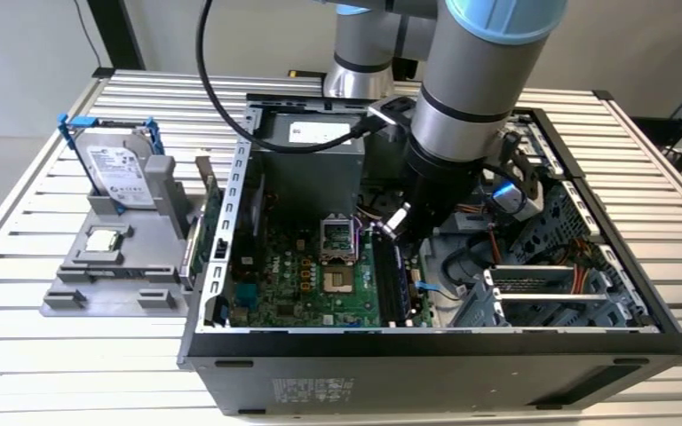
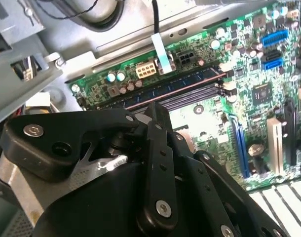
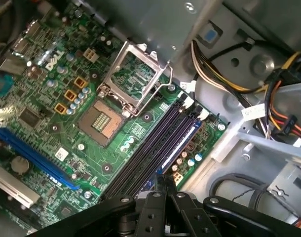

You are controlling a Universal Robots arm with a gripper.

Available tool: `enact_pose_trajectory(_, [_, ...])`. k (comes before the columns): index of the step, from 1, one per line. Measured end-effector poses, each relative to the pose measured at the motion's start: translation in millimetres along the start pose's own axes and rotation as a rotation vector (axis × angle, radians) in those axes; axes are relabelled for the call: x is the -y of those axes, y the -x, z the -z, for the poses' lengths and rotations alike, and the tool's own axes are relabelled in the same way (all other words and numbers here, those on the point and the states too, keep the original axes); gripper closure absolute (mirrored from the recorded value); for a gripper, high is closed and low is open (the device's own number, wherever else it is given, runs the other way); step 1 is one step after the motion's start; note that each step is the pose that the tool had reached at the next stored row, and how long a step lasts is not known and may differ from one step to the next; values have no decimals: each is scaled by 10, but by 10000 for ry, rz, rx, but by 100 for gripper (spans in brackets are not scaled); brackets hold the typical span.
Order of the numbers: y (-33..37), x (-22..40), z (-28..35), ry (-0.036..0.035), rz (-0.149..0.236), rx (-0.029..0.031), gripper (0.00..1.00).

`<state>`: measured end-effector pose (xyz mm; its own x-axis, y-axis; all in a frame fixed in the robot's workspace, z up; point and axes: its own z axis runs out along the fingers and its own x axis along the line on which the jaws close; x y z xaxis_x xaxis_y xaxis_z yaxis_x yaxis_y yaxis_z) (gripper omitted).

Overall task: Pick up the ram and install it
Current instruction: 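Press down the ram until it locks into place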

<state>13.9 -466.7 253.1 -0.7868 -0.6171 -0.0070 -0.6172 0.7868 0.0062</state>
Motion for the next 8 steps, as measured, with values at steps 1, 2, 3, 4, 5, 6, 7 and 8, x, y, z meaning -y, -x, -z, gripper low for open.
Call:
enact_pose_trajectory(1, [0, 0, 0, 17, 130, 12, 100])
enact_pose_trajectory(2, [0, 0, 0, 33, 264, 23, 100])
enact_pose_trajectory(3, [0, 0, -1, 39, 422, 27, 100])
enact_pose_trajectory(4, [0, 0, -1, 40, 581, 28, 100])
enact_pose_trajectory(5, [0, 0, -2, 40, 747, 28, 100])
enact_pose_trajectory(6, [0, 0, -2, 39, 932, 29, 100])
enact_pose_trajectory(7, [0, 0, -2, 37, 1119, 31, 100])
enact_pose_trajectory(8, [0, 1, -2, 34, 1298, 33, 100])
